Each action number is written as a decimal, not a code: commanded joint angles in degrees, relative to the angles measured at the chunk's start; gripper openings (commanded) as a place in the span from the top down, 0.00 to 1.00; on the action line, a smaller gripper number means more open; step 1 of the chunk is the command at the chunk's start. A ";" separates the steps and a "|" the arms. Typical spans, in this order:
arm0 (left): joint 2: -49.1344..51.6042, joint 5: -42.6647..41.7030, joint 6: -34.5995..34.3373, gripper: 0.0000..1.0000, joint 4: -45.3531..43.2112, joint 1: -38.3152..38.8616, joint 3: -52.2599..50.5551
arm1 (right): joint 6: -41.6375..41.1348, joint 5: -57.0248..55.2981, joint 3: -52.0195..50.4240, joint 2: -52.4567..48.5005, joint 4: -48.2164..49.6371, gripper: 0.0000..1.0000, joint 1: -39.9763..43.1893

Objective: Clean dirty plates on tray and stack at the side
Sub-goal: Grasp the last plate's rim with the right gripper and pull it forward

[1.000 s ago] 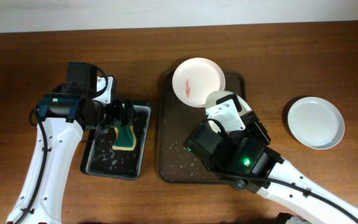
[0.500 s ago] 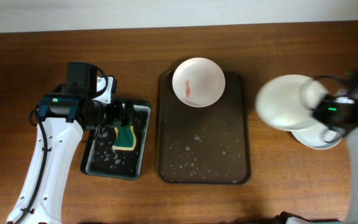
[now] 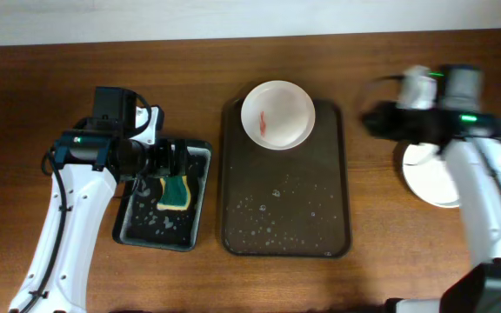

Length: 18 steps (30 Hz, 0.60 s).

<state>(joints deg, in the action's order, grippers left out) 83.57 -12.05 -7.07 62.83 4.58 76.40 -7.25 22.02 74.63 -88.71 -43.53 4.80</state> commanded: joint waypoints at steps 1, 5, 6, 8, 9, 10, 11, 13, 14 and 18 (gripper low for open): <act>-0.07 -0.42 0.33 0.00 -0.13 -0.35 0.46 | 1.75 -17.59 0.28 -6.54 9.77 0.44 -13.31; -0.07 -0.42 0.33 0.00 -0.13 -0.35 0.46 | 1.73 -22.73 0.28 -21.90 26.32 0.50 -17.99; -0.07 -0.42 0.33 0.00 -0.13 -0.35 0.46 | 1.70 -22.73 0.28 -25.05 29.22 0.45 -17.59; -0.07 -0.42 0.33 0.01 -0.13 -0.35 0.46 | 1.68 -22.71 0.28 -29.77 33.55 0.41 -16.65; -0.07 -0.42 0.33 0.01 -0.13 -0.35 0.46 | 1.60 -22.71 0.28 -31.02 34.14 0.41 -16.31; -0.07 -0.42 0.33 0.00 -0.13 -0.35 0.46 | 1.44 -22.73 0.28 -31.36 34.05 0.53 -16.20; -0.07 -0.42 0.33 0.00 -0.13 -0.35 0.46 | 1.22 -22.71 0.31 -30.91 32.83 0.94 -15.96; -0.07 -0.42 0.33 0.00 -0.13 -0.35 0.46 | 0.98 -22.73 0.31 -28.06 28.70 0.96 -15.91; -0.07 -0.42 0.33 0.01 -0.13 -0.35 0.46 | 0.79 -22.71 0.33 -24.28 24.44 0.96 -15.91; -0.07 -0.39 0.33 0.00 -0.13 -0.35 0.46 | -7.74 -22.32 0.31 -2.45 0.63 0.96 -15.98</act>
<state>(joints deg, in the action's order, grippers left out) 83.57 -12.03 -7.07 62.63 4.58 76.40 -8.25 -0.21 74.85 -103.55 -33.45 -11.38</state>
